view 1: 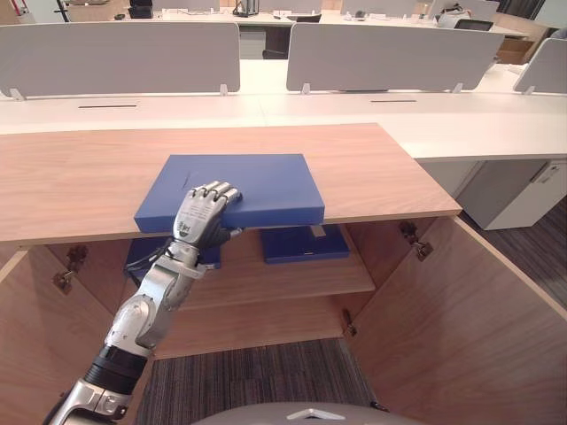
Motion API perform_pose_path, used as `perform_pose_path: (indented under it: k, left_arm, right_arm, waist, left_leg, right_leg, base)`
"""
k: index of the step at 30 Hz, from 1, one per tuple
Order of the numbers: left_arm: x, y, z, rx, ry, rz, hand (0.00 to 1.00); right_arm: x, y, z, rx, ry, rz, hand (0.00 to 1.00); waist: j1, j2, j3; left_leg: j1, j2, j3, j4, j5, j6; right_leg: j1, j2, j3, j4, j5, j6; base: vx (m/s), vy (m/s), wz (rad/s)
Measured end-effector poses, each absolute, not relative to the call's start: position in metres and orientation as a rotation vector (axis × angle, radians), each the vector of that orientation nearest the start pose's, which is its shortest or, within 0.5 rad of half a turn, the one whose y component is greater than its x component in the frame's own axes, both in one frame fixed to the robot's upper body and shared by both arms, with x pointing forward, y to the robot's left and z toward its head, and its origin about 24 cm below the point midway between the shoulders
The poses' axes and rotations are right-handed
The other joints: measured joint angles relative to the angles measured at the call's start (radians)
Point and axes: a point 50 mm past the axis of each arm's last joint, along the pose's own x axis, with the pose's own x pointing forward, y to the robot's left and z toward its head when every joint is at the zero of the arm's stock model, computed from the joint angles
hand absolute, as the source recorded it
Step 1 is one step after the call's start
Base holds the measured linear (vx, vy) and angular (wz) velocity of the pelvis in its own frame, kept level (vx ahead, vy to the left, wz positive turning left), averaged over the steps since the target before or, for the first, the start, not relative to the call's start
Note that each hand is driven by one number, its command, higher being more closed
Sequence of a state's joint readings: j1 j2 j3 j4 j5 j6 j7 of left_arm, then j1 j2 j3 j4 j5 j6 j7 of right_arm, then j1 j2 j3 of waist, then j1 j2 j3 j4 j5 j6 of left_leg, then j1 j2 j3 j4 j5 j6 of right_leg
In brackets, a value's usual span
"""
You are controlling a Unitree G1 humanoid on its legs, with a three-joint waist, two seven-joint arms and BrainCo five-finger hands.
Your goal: Walk over to the cabinet, pick up the folder, carry it to the office cabinet, place the folder inside the office cabinet, then close the office cabinet door
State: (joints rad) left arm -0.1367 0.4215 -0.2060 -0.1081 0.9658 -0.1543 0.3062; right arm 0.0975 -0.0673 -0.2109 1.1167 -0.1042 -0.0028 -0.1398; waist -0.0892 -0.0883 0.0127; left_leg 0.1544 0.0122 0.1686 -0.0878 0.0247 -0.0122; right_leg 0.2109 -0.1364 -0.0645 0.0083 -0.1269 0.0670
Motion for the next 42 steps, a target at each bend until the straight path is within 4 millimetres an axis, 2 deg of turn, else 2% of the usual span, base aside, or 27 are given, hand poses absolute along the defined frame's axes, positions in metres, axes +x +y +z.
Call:
perform_pose_path:
  k: [4, 6, 7, 10, 14, 18, 20, 22, 24, 25, 27, 28, 30, 32, 34, 37, 42]
  left_arm:
    - [0.263, 0.156, 0.122, 1.269, -0.656, 0.077, 1.0]
    - [0.26, 0.157, 0.135, 1.193, -0.681, 0.146, 1.0]
    - [0.256, 0.159, 0.147, 1.098, -0.715, 0.212, 1.0]
    - [0.248, 0.161, 0.162, 0.926, -0.76, 0.298, 1.0]
    - [0.234, 0.162, 0.169, 0.723, -0.775, 0.363, 1.0]
    - [0.212, 0.167, 0.174, 0.492, -0.788, 0.434, 1.0]
    - [0.2, 0.169, 0.174, 0.401, -0.786, 0.456, 1.0]
    - [0.188, 0.175, 0.174, 0.3, -0.779, 0.487, 1.0]
    - [0.179, 0.179, 0.171, 0.255, -0.756, 0.514, 1.0]
    - [0.176, 0.18, 0.17, 0.24, -0.748, 0.525, 1.0]
    - [0.168, 0.183, 0.165, 0.2, -0.721, 0.554, 1.0]
    - [0.166, 0.183, 0.165, 0.19, -0.715, 0.555, 1.0]
    - [0.16, 0.181, 0.165, 0.18, -0.722, 0.553, 1.0]
    - [0.154, 0.182, 0.168, 0.175, -0.737, 0.554, 1.0]
    - [0.153, 0.181, 0.17, 0.161, -0.753, 0.548, 1.0]
    - [0.154, 0.178, 0.168, 0.141, -0.742, 0.505, 1.0]
    - [0.162, 0.17, 0.161, 0.111, -0.695, 0.403, 1.0]
  right_arm:
    - [0.069, -0.207, -0.167, -0.112, 1.205, -0.315, 0.0]
    - [0.065, -0.207, -0.168, -0.111, 1.215, -0.319, 0.0]
    - [0.065, -0.207, -0.168, -0.099, 1.215, -0.328, 0.0]
    - [0.064, -0.206, -0.168, -0.092, 1.215, -0.336, 0.0]
    - [0.071, -0.204, -0.166, -0.112, 1.173, -0.321, 0.0]
    - [0.091, -0.2, -0.149, -0.1, 1.003, -0.337, 0.0]
    - [0.113, -0.197, -0.131, -0.099, 0.848, -0.325, 0.0]
    - [0.138, -0.191, -0.102, -0.073, 0.644, -0.324, 0.0]
    - [0.151, -0.188, -0.078, -0.055, 0.506, -0.325, 0.0]
    - [0.155, -0.186, -0.07, -0.051, 0.46, -0.322, 0.0]
    - [0.166, -0.183, -0.037, -0.02, 0.281, -0.318, 0.0]
    - [0.168, -0.183, -0.029, -0.014, 0.237, -0.319, 0.0]
    - [0.174, -0.183, 0.002, 0.007, 0.081, -0.322, 0.0]
    - [0.178, -0.181, 0.022, 0.016, -0.025, -0.318, 0.0]
    - [0.181, -0.178, 0.039, 0.027, -0.116, -0.302, 0.0]
    - [0.187, -0.171, 0.064, 0.08, -0.249, -0.269, 0.0]
    - [0.198, -0.169, 0.083, 0.142, -0.345, -0.213, 0.0]
  waist:
    - [0.0, -0.001, 0.001]
    - [0.005, -0.002, 0.0]
    - [0.006, -0.004, -0.001]
    - [0.008, -0.005, -0.003]
    - [0.006, -0.004, -0.008]
    - [0.006, 0.01, -0.003]
    - [0.005, 0.025, 0.003]
    - [0.006, 0.03, 0.004]
    - [0.006, 0.034, 0.006]
    - [0.007, 0.037, 0.009]
    - [0.005, 0.038, 0.009]
    - [0.004, 0.038, 0.009]
    - [0.003, 0.045, 0.007]
    - [0.004, 0.043, 0.006]
    - [0.006, 0.035, -0.001]
    - [0.008, 0.015, -0.01]
    - [0.007, 0.009, -0.014]
  left_leg:
    - [0.0, 0.0, 0.0, 0.0, -0.003, -0.001]
    - [-0.003, 0.003, 0.007, 0.0, -0.003, -0.001]
    - [-0.011, 0.005, 0.01, 0.0, -0.003, -0.001]
    - [-0.019, 0.009, 0.018, 0.0, -0.002, -0.001]
    - [-0.032, 0.017, 0.021, 0.0, 0.002, -0.001]
    - [-0.049, 0.027, 0.022, 0.0, 0.015, 0.002]
    - [-0.056, 0.036, 0.023, 0.0, 0.014, -0.001]
    - [-0.076, 0.034, 0.022, 0.0, 0.013, 0.0]
    - [-0.085, 0.033, 0.019, 0.0, 0.015, -0.002]
    - [-0.087, 0.032, 0.019, 0.0, 0.017, -0.003]
    - [-0.092, 0.035, 0.011, 0.0, 0.03, -0.007]
    - [-0.094, 0.036, 0.005, 0.0, 0.034, -0.008]
    - [-0.106, 0.037, -0.003, 0.0, 0.047, -0.016]
    - [-0.11, 0.037, -0.002, 0.0, 0.048, -0.016]
    - [-0.116, 0.036, -0.001, 0.0, 0.048, -0.015]
    - [-0.121, 0.034, 0.001, 0.001, 0.054, -0.005]
    - [-0.122, 0.033, 0.005, 0.001, 0.054, -0.004]
  right_leg:
    - [0.001, 0.0, 0.0, 0.0, 0.001, 0.001]
    - [-0.009, 0.002, 0.019, 0.009, 0.003, 0.004]
    - [-0.022, 0.003, 0.025, 0.015, 0.004, 0.005]
    - [-0.039, 0.007, 0.039, 0.027, 0.008, 0.002]
    - [-0.068, 0.015, 0.056, 0.05, 0.013, -0.004]
    - [-0.085, 0.028, 0.055, 0.05, 0.043, -0.007]
    - [-0.098, 0.037, 0.054, 0.05, 0.064, -0.011]
    - [-0.12, 0.035, 0.053, 0.049, 0.065, -0.011]
    - [-0.13, 0.035, 0.052, 0.047, 0.062, -0.007]
    - [-0.133, 0.035, 0.052, 0.047, 0.059, -0.003]
    - [-0.142, 0.037, 0.047, 0.048, 0.041, 0.011]
    - [-0.142, 0.039, 0.045, 0.048, 0.038, 0.016]
    - [-0.15, 0.039, 0.037, 0.045, 0.039, 0.015]
    - [-0.153, 0.039, 0.038, 0.041, 0.041, 0.015]
    - [-0.155, 0.039, 0.039, 0.032, 0.051, 0.009]
    - [-0.157, 0.038, 0.044, 0.017, 0.071, 0.023]
    - [-0.156, 0.037, 0.049, 0.014, 0.078, 0.026]
  base:
    - [0.0, -0.041, 0.0]
    - [-0.01, -0.025, -0.08]
    - [-0.02, -0.02, -0.07]
    - [-0.03, -0.024, -0.08]
    - [-0.04, -0.021, -0.06]
    - [-0.07, -0.029, -0.02]
    - [-0.12, -0.011, -0.03]
    - [-0.13, -0.019, -0.06]
    - [-0.12, -0.029, -0.1]
    - [-0.11, -0.035, -0.1]
    - [-0.1, -0.042, 0.01]
    - [-0.08, -0.039, 0.13]
    - [-0.04, -0.018, 0.08]
    - [0.0, 0.0, 0.0]
    - [0.02, 0.005, -0.01]
    - [0.06, 0.006, -0.06]
    - [0.03, 0.002, -0.04]
